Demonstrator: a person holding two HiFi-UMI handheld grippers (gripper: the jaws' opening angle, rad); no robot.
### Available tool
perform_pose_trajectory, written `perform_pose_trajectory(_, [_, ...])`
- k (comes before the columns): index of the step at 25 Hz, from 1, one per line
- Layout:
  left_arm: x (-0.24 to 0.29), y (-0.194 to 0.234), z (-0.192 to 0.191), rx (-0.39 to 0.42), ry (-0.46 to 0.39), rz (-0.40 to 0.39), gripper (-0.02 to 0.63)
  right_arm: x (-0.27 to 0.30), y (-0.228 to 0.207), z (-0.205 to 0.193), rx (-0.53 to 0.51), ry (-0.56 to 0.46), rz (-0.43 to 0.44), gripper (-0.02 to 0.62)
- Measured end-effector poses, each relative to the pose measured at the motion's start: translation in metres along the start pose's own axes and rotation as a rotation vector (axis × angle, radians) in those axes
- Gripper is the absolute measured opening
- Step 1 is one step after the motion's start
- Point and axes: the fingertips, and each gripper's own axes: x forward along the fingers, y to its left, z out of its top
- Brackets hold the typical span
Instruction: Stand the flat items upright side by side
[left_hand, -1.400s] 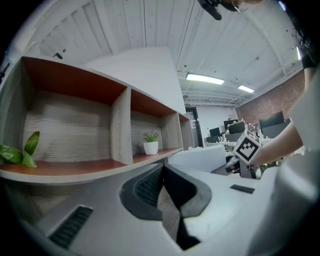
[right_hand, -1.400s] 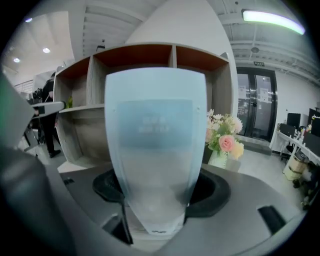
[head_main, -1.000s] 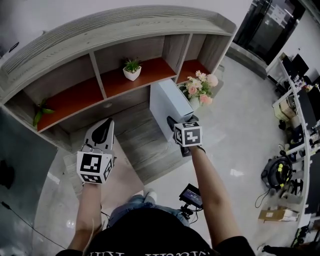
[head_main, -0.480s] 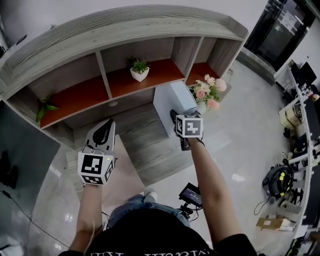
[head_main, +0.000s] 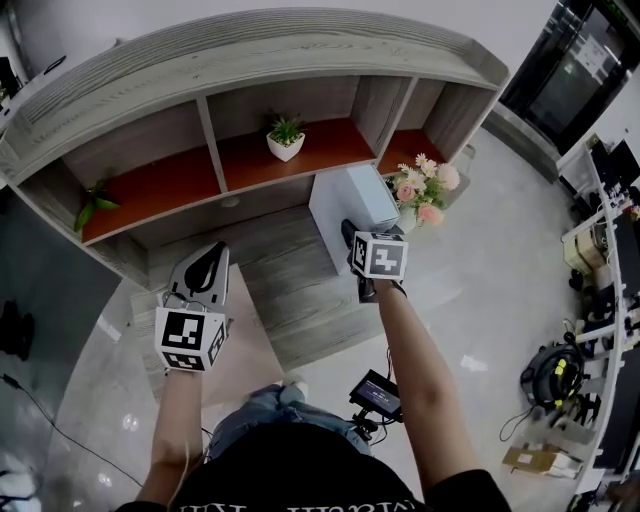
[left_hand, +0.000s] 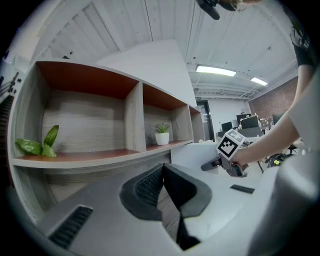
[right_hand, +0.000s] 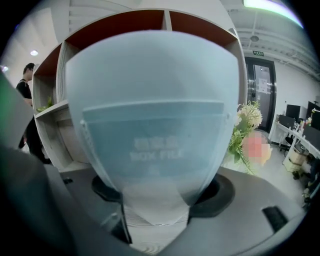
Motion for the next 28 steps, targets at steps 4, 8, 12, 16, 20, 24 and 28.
perform_pose_trajectory(4, [-0.010, -0.002, -0.005, 0.004, 0.020, 0.018, 0.012, 0.002, 0.000, 0.002, -0.012, -0.044, -0.032, 0.348])
perform_pose_trajectory(8, [-0.022, -0.004, -0.013, 0.001, 0.048, 0.042, 0.012, 0.000, -0.002, 0.003, -0.036, -0.085, -0.045, 0.375])
perform_pose_trajectory(12, [-0.027, -0.010, -0.017, 0.001, 0.055, 0.053, 0.012, -0.007, 0.004, 0.008, -0.034, -0.103, -0.016, 0.387])
perform_pose_trajectory(16, [-0.030, -0.022, -0.018, 0.002, 0.058, 0.036, 0.012, -0.017, 0.009, 0.005, -0.054, -0.102, 0.007, 0.390])
perform_pose_trajectory(20, [-0.033, -0.029, -0.019, 0.003, 0.052, 0.026, 0.012, -0.030, 0.012, 0.000, -0.067, -0.107, 0.017, 0.391])
perform_pose_trajectory(24, [-0.039, -0.028, -0.015, 0.003, 0.033, 0.025, 0.012, -0.044, 0.011, -0.008, -0.046, -0.099, 0.012, 0.391])
perform_pose_trajectory(28, [-0.046, -0.018, -0.012, -0.003, 0.012, 0.025, 0.012, -0.058, 0.013, -0.013, -0.027, -0.096, 0.000, 0.390])
